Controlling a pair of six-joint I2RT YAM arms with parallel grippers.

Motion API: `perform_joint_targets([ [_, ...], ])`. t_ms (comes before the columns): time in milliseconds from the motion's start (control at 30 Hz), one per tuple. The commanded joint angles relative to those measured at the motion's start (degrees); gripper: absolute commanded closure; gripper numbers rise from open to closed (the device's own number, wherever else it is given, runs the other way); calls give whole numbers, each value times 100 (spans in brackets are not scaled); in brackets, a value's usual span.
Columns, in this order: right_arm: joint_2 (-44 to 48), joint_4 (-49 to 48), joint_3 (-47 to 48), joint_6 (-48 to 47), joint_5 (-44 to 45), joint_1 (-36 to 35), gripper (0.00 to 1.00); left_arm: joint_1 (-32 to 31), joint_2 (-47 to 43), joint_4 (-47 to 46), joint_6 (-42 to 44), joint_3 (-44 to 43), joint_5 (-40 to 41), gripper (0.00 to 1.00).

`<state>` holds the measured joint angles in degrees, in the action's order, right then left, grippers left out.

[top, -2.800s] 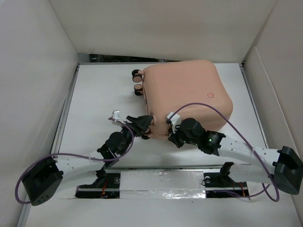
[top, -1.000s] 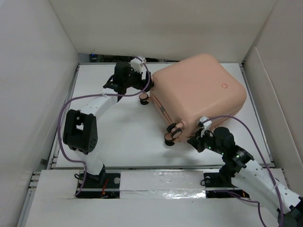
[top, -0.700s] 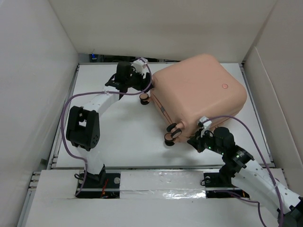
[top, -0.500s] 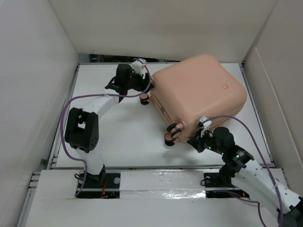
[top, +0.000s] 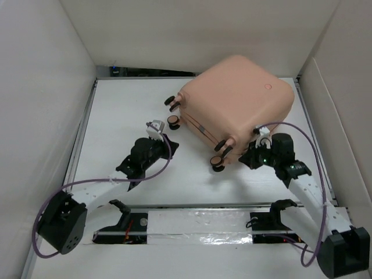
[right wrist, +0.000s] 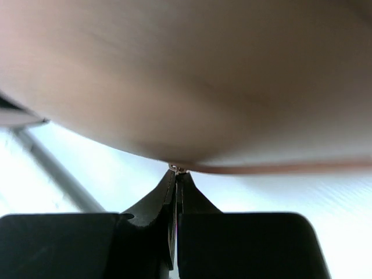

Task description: Pack the luggage

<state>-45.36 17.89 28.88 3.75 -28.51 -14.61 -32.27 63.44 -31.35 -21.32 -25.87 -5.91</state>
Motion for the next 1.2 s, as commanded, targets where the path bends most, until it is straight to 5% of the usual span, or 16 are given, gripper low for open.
perform_joint_targets([
  [0, -391, -2201, 1005, 160, -821, 730, 100, -375, -717, -231, -697, 494, 55, 100],
  [100, -833, -2204, 1075, -13, -1209, 759, 100, -946, -1140, 181, -680, 574, 424, 100],
  [200, -484, -2333, 410, 160, -710, 346, 100, -1535, -1027, 411, -496, 215, 327, 100],
  [300, 97, -2134, -14, 162, -226, 266, 100, -2098, -580, 191, -250, -347, 100, 63],
  [333, 324, -1836, -14, 126, 1, 266, 100, -2169, -239, 200, -206, -749, -49, 27],
  [367, 440, -1807, -32, 109, 91, 266, 100, -2222, -53, 243, -75, -962, -94, 12],
  [433, 633, -1500, -23, 144, 214, 266, 100, -2292, 464, 314, 110, -1566, -129, 1],
  [667, 748, -1183, -14, 117, 162, 319, 100, -2345, 1951, 1172, 805, -3315, -515, 1],
  [933, 854, -1218, -93, 152, 100, 319, 100, -2546, 3006, 1799, 1033, -4206, -1071, 7],
  [1100, 863, -1235, -111, 179, 30, 319, 100, -2757, 3420, 2388, 1236, -4883, -990, 36],
  [1167, 889, -1287, -172, 196, -49, 319, 100, -2758, 3517, 2179, 1053, -4954, -1078, 65],
])
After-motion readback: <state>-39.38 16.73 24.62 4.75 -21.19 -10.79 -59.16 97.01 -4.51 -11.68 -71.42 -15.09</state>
